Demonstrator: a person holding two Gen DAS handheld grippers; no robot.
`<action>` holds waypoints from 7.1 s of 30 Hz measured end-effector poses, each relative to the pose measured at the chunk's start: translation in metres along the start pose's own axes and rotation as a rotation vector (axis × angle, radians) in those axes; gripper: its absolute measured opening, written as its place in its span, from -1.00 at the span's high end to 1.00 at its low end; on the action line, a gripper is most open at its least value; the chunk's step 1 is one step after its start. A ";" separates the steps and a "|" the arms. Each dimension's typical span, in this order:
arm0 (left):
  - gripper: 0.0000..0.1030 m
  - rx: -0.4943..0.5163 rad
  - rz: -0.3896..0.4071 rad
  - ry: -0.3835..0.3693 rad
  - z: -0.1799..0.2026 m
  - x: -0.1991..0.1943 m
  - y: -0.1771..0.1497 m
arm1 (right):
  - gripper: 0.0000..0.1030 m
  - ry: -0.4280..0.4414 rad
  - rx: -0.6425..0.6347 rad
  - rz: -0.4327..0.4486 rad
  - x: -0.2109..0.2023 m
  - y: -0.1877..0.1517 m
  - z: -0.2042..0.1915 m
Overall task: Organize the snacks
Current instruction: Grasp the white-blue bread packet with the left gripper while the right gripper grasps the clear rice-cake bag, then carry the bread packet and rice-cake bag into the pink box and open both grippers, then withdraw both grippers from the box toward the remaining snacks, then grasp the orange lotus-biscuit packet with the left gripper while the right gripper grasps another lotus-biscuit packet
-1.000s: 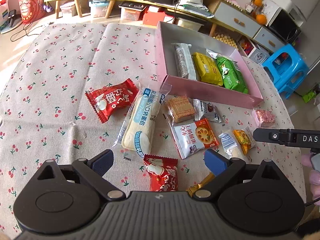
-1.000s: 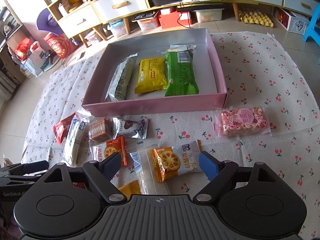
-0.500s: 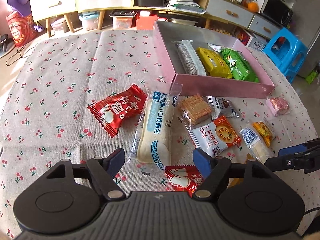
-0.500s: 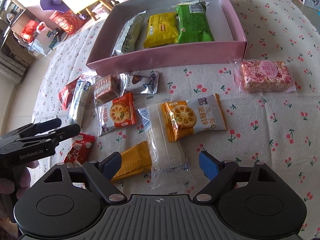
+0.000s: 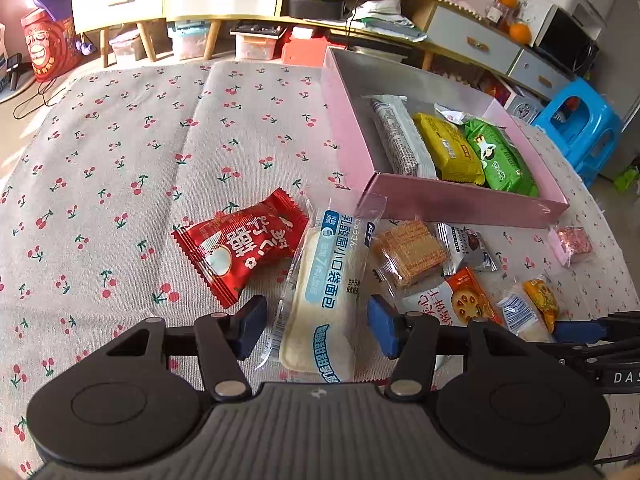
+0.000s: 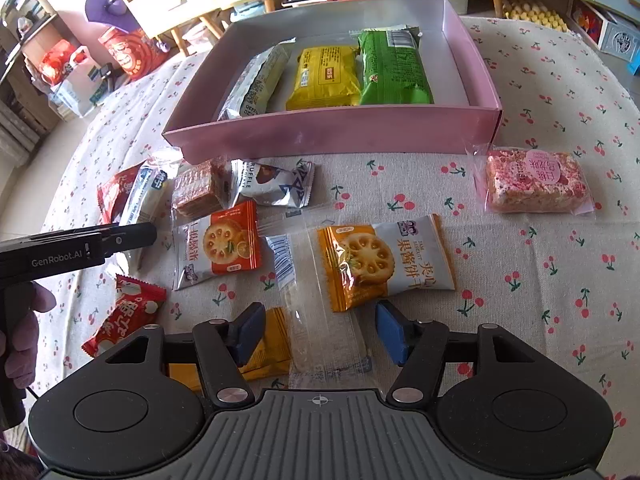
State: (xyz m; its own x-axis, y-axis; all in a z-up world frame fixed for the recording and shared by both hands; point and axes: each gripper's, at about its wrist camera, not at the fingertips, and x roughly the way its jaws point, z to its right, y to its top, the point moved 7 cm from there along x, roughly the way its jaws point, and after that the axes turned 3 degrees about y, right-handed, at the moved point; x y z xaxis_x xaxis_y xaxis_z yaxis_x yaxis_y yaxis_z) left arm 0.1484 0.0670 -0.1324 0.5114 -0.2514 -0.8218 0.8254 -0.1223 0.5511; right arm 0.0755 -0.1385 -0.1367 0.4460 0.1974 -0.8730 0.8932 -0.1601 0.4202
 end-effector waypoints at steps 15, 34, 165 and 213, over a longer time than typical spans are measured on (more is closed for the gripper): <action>0.36 -0.035 -0.034 0.017 -0.003 -0.005 0.002 | 0.36 0.001 -0.034 -0.013 -0.003 -0.002 -0.008; 0.39 -0.129 -0.050 -0.045 0.004 -0.033 0.003 | 0.37 0.171 0.104 -0.020 -0.025 0.009 -0.009; -0.85 0.215 0.071 -0.025 0.055 -0.014 0.000 | -0.71 0.088 0.135 0.084 -0.025 0.021 0.052; -0.11 0.527 0.059 -0.082 0.117 0.015 -0.016 | -0.85 -0.070 -0.267 0.074 0.005 0.007 0.050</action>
State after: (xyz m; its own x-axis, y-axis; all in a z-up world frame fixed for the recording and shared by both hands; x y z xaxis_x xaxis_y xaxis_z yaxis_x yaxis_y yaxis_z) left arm 0.1144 -0.0470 -0.1364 0.5154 -0.3443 -0.7847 0.5530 -0.5659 0.6115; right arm 0.0815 -0.1873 -0.1503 0.5140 0.1259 -0.8485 0.8457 0.0910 0.5258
